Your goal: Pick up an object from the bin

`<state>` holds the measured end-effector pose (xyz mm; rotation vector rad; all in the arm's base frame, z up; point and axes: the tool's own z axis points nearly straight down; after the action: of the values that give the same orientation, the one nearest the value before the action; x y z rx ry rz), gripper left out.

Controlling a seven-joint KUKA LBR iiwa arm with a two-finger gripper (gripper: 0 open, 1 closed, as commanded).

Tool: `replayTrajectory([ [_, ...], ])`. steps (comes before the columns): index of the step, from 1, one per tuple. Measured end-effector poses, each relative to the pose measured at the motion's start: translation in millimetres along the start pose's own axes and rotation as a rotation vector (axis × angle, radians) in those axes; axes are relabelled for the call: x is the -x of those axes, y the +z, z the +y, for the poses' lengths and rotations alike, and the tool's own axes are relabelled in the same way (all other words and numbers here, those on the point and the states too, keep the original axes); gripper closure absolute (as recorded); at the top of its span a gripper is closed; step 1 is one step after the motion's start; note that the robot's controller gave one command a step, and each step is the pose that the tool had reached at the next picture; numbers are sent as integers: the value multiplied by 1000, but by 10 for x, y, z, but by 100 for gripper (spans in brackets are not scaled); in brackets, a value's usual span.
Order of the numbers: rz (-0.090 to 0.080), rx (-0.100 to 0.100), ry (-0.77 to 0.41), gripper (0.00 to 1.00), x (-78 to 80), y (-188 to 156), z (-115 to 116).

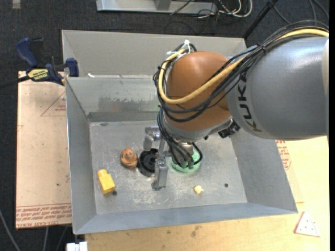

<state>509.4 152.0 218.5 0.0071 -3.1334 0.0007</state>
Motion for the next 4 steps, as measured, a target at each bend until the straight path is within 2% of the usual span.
replayTrajectory([
  [1, -8, 2, 4, 0, 15, -45, -9],
  [2, -19, 5, 8, 0, 367, 342, -22],
  [3, -7, 1, 21, 0, 325, 809, -120],
  [4, -10, 2, -29, 0, 427, 1040, -132],
])
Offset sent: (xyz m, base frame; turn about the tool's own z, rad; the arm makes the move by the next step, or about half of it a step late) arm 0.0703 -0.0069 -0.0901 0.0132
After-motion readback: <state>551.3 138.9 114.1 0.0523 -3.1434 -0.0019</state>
